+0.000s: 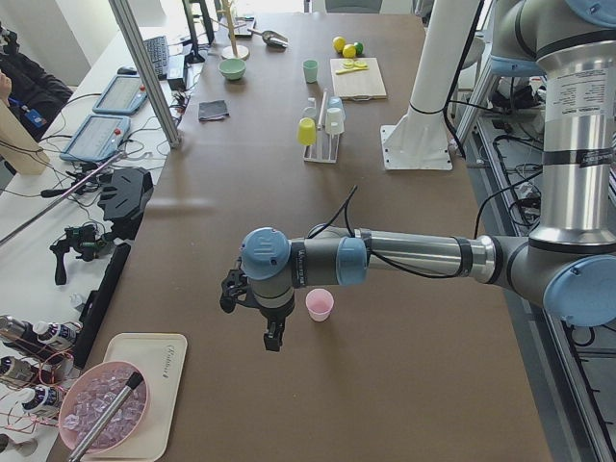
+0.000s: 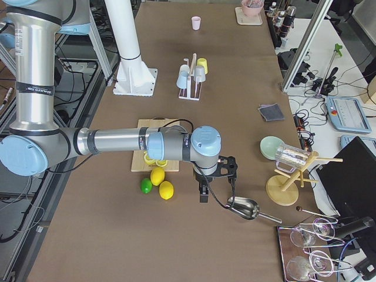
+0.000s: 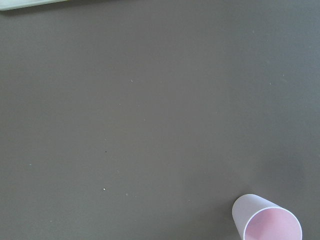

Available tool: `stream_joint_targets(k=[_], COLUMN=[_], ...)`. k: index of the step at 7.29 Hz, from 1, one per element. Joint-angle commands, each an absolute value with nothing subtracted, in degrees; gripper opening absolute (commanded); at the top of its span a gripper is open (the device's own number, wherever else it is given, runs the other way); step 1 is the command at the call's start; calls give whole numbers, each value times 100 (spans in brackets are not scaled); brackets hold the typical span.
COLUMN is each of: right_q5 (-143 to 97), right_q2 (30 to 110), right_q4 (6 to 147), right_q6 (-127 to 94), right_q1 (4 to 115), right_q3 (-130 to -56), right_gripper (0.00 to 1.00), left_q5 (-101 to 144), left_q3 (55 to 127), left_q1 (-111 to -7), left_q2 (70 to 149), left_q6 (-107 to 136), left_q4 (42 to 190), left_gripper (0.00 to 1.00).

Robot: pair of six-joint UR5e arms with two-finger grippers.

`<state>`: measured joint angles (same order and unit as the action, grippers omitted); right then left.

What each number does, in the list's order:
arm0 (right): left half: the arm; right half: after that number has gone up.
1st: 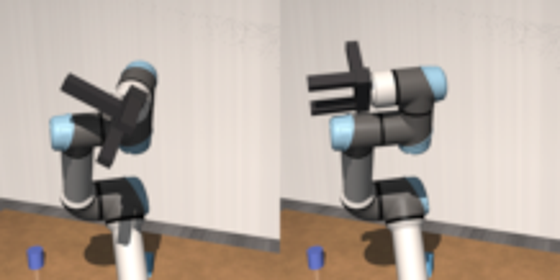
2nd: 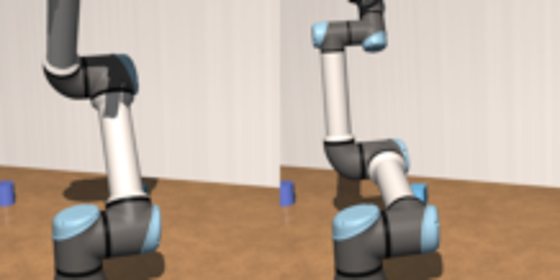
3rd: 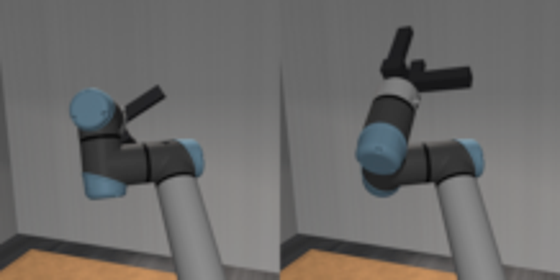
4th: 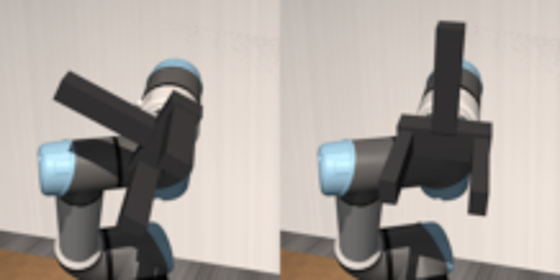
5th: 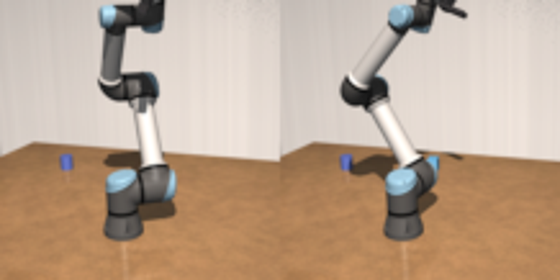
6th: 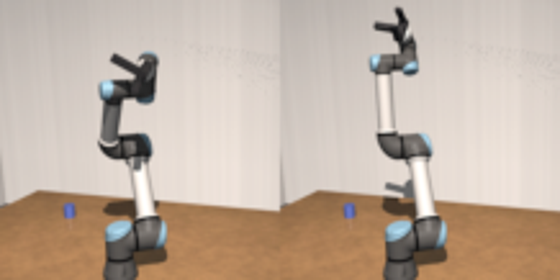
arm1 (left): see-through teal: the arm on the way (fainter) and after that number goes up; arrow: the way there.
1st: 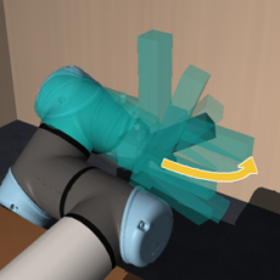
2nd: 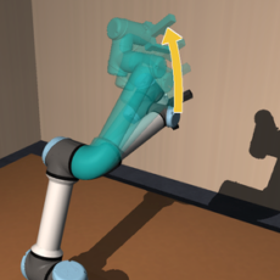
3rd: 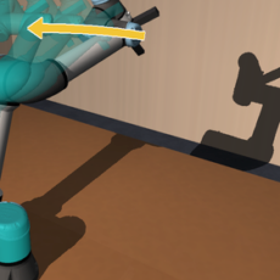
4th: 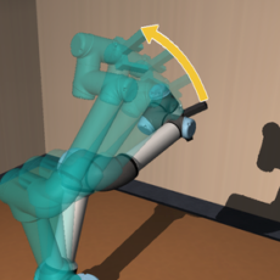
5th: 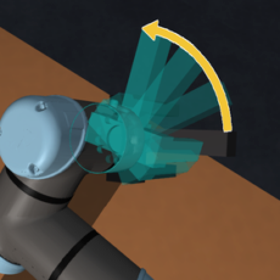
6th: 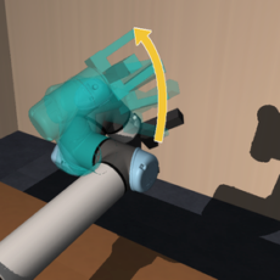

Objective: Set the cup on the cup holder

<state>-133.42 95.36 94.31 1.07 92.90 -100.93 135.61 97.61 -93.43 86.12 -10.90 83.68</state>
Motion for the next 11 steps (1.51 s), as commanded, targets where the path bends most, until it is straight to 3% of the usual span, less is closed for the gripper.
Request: stream_joint_targets(k=[1, 7, 11], right_q5=[-13350, -13342, -13350], right_q2=[9536, 9536, 9536], right_q4=[9431, 9431, 9431], right_q6=[105, 97, 97], right_q1=[9290, 9290, 9290], right_q3=[-10055, -10055, -10046], right_gripper=[100, 100, 100], left_q5=[13535, 13562, 13491], left_q3=[9660, 9712, 9738], left_q1=[-9343, -9317, -8755], left_q2=[8578, 8613, 8832], left_q6=[-1081, -1090, -1090], left_q4=[8838, 8851, 8824], left_gripper=[98, 98, 98])
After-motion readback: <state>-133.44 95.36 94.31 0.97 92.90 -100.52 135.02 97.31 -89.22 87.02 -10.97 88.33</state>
